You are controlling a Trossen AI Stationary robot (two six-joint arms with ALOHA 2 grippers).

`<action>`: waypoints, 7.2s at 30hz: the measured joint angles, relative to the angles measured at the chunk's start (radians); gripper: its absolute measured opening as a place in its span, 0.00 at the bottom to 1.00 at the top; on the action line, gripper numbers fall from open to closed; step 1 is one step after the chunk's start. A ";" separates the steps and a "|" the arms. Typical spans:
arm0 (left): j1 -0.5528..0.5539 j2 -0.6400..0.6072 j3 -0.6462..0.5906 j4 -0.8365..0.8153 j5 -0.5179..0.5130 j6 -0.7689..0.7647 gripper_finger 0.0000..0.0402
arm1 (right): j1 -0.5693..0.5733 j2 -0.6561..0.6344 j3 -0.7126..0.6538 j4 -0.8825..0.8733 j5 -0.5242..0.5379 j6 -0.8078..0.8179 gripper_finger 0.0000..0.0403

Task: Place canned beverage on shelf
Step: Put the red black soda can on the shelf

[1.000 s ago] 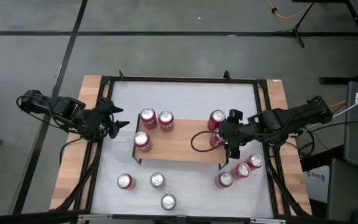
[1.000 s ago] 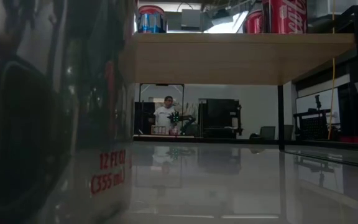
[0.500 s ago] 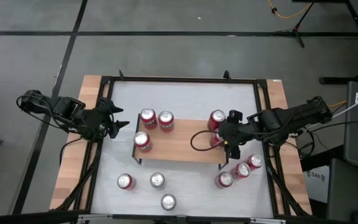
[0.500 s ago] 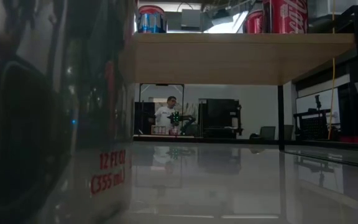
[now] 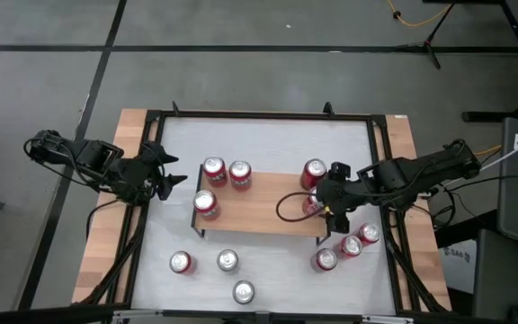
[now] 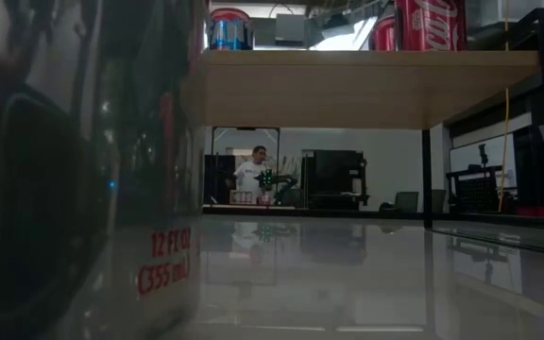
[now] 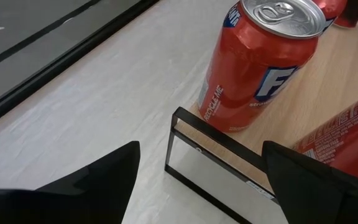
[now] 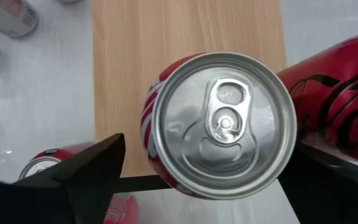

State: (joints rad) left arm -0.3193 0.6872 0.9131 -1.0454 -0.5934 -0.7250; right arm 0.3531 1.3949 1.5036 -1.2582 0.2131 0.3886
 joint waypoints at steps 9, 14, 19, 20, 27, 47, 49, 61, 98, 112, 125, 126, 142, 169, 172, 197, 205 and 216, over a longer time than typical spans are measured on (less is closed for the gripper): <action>0.000 0.000 0.000 0.000 0.000 0.000 0.82 | 0.000 -0.017 0.002 -0.012 0.000 0.000 0.95; 0.000 0.000 0.000 0.000 0.000 0.000 0.82 | 0.000 -0.044 0.002 -0.059 -0.002 0.024 0.95; 0.000 0.000 0.000 0.000 0.000 0.000 0.82 | 0.000 -0.073 0.002 -0.079 -0.020 0.048 0.95; 0.000 0.000 0.000 0.000 0.000 0.000 0.82 | 0.000 -0.080 0.002 -0.079 -0.026 0.056 0.95; 0.000 0.000 0.000 0.000 0.000 0.000 0.82 | 0.001 -0.117 0.003 -0.121 -0.102 0.147 0.95; 0.000 0.000 0.000 0.000 0.000 -0.001 0.82 | 0.437 -0.098 0.003 -0.084 -0.056 0.720 0.95; 0.000 0.000 0.000 0.000 0.000 -0.001 0.82 | 0.468 -0.087 0.003 -0.027 -0.040 0.740 0.95; 0.000 0.000 0.000 0.000 0.000 -0.001 0.82 | 0.504 0.019 0.003 0.253 -0.037 0.731 0.95; 0.000 0.000 0.000 0.000 0.000 0.002 0.82 | 0.504 0.210 0.003 0.061 0.119 0.538 0.95; 0.000 0.000 0.000 0.000 0.000 0.001 0.82 | 0.504 0.214 0.003 0.059 0.121 0.300 0.95; 0.000 0.000 0.000 0.000 0.000 0.000 0.82 | 0.502 0.357 0.002 0.078 0.082 -0.002 0.95; 0.000 0.000 0.000 0.000 0.000 0.000 0.82 | 0.502 0.359 0.002 0.078 0.083 -0.008 0.95; 0.000 0.000 0.000 0.000 0.000 0.000 0.82 | 0.454 0.361 0.002 0.073 0.062 -0.083 0.95; 0.000 0.000 0.000 0.000 0.000 0.000 0.82 | 0.433 0.357 -0.090 0.109 -0.022 -0.162 0.94; 0.000 0.000 0.000 0.000 0.000 0.000 0.82 | 0.433 0.357 -0.090 0.115 -0.020 -0.161 0.91; 0.000 0.000 0.000 0.000 0.000 0.002 0.82 | 0.431 0.359 -0.092 0.172 -0.039 0.211 0.74; 0.000 0.000 0.000 0.000 0.000 0.002 0.82 | 0.432 0.361 -0.093 0.192 0.020 0.564 0.74; 0.000 0.000 0.000 0.000 0.000 0.003 0.82 | 0.432 0.361 -0.094 0.197 0.039 0.846 0.74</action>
State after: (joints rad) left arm -0.3195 0.6876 0.9131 -1.0454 -0.5938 -0.7223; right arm 0.7846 1.7561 1.4097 -1.0613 0.2516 1.2342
